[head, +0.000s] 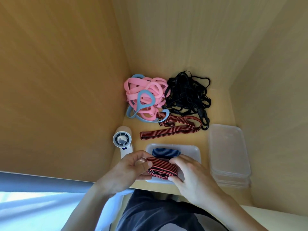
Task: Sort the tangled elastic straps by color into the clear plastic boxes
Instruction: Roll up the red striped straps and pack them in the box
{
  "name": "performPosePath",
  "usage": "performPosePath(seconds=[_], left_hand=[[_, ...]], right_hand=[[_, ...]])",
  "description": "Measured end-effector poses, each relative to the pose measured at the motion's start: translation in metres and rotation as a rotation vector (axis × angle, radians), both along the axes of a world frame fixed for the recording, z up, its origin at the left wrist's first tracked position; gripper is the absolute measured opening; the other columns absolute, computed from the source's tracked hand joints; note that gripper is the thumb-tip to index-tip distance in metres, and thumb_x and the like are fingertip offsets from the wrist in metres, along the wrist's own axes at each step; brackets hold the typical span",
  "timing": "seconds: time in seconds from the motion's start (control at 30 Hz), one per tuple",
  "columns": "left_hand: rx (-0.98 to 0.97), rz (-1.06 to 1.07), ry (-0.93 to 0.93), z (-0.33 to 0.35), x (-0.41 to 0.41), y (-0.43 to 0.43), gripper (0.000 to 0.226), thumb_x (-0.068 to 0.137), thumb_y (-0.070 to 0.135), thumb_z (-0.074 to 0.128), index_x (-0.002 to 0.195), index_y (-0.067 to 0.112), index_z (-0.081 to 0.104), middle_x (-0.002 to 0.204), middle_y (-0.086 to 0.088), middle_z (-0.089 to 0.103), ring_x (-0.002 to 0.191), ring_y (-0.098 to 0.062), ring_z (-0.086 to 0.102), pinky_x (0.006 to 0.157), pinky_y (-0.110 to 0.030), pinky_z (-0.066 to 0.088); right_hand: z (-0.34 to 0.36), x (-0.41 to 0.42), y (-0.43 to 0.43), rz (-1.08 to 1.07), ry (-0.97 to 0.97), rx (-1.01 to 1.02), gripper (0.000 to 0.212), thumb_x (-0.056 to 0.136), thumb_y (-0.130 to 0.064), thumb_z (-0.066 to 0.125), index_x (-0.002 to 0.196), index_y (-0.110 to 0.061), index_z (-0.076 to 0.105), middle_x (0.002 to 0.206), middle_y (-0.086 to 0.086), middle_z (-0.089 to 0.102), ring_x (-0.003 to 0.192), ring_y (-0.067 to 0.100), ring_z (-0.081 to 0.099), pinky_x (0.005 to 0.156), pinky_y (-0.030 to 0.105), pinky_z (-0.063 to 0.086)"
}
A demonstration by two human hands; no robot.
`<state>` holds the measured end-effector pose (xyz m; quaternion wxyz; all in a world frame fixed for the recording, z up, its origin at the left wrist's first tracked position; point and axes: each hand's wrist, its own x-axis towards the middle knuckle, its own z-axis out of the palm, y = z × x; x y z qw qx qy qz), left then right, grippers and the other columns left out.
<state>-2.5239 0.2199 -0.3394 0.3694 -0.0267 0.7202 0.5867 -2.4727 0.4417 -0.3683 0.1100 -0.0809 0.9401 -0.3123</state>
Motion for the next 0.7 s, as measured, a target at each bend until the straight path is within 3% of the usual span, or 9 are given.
performPosePath(seconds=[0.27, 0.4, 0.6, 0.7], left_hand=[[-0.198, -0.082, 0.183, 0.006, 0.004, 0.006, 0.012, 0.093, 0.015, 0.071, 0.103, 0.018, 0.064, 0.097, -0.003, 0.07, 0.077, -0.02, 0.068, 0.086, -0.039, 0.055], [-0.19, -0.135, 0.227, 0.009, 0.005, 0.005, 0.006, 0.095, 0.019, 0.07, 0.093, 0.017, 0.064, 0.09, 0.002, 0.076, 0.082, -0.012, 0.071, 0.077, -0.02, 0.05], [-0.322, -0.194, 0.347, 0.004, 0.011, 0.008, 0.006, 0.095, 0.028, 0.068, 0.09, 0.028, 0.064, 0.09, 0.016, 0.074, 0.091, 0.002, 0.067, 0.085, -0.027, 0.053], [-0.394, -0.155, 0.463, -0.002, 0.015, 0.009, 0.003, 0.094, 0.035, 0.069, 0.095, 0.033, 0.068, 0.09, 0.023, 0.071, 0.093, 0.005, 0.063, 0.082, -0.022, 0.049]], right_hand=[[-0.004, 0.005, 0.002, -0.006, -0.016, 0.047, 0.036, 0.093, -0.039, 0.066, 0.124, -0.031, 0.052, 0.121, -0.021, 0.052, 0.112, 0.0, 0.05, 0.092, 0.014, 0.04], [-0.004, 0.004, 0.004, 0.004, -0.025, 0.056, 0.035, 0.093, -0.038, 0.066, 0.124, -0.031, 0.052, 0.121, -0.021, 0.052, 0.112, 0.0, 0.05, 0.091, 0.013, 0.039], [0.001, -0.002, 0.009, 0.044, -0.048, 0.072, 0.029, 0.091, -0.032, 0.069, 0.115, -0.031, 0.053, 0.111, -0.024, 0.046, 0.107, -0.001, 0.047, 0.089, 0.015, 0.041], [0.002, -0.004, 0.009, 0.059, -0.046, 0.105, 0.03, 0.091, -0.032, 0.07, 0.117, -0.027, 0.055, 0.113, -0.021, 0.041, 0.112, 0.001, 0.045, 0.093, 0.017, 0.041]])
